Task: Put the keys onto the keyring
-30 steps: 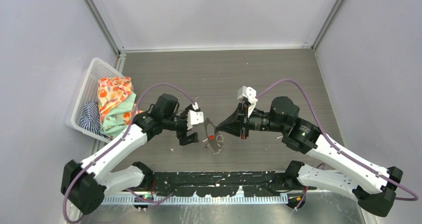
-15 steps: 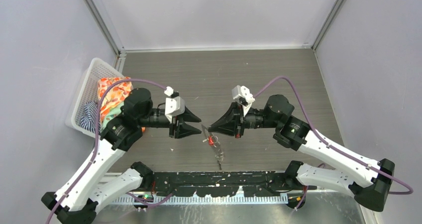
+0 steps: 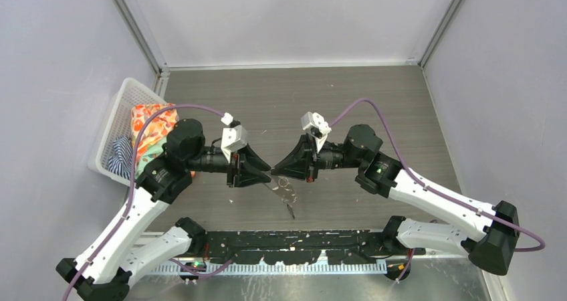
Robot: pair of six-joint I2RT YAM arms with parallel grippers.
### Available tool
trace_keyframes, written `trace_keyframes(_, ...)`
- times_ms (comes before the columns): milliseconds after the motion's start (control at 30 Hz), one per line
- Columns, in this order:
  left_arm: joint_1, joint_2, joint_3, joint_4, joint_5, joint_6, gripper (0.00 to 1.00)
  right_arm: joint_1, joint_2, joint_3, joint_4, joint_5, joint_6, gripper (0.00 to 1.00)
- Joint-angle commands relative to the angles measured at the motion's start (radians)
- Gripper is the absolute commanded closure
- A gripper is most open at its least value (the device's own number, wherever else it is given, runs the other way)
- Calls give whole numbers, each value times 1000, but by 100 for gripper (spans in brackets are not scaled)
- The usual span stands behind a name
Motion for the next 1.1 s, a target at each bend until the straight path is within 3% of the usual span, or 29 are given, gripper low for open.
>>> trace_keyframes(0, -1, -29, 4, 52, 17, -26, 68, 6, 2, 36, 68, 9, -11, 99)
trace_keyframes(267, -1, -41, 8, 43, -28, -12, 72, 19, 0, 53, -4, 35, -50, 99)
trace_keyframes(633, -1, -32, 1, -33, -54, 65, 88, 94, 14, 92, -100, 166, -128, 99)
trace_keyframes(733, -1, -37, -3, -65, -86, 90, 99, 113, 17, 105, -138, 208, -153, 99)
trace_keyframes(933, -1, -47, -10, -92, -123, 114, 100, 136, 10, 109, -157, 273, -169, 98)
trace_keyframes(1067, -1, -45, -10, -115, -123, 112, 81, 143, 13, 100, -126, 272, -153, 99)
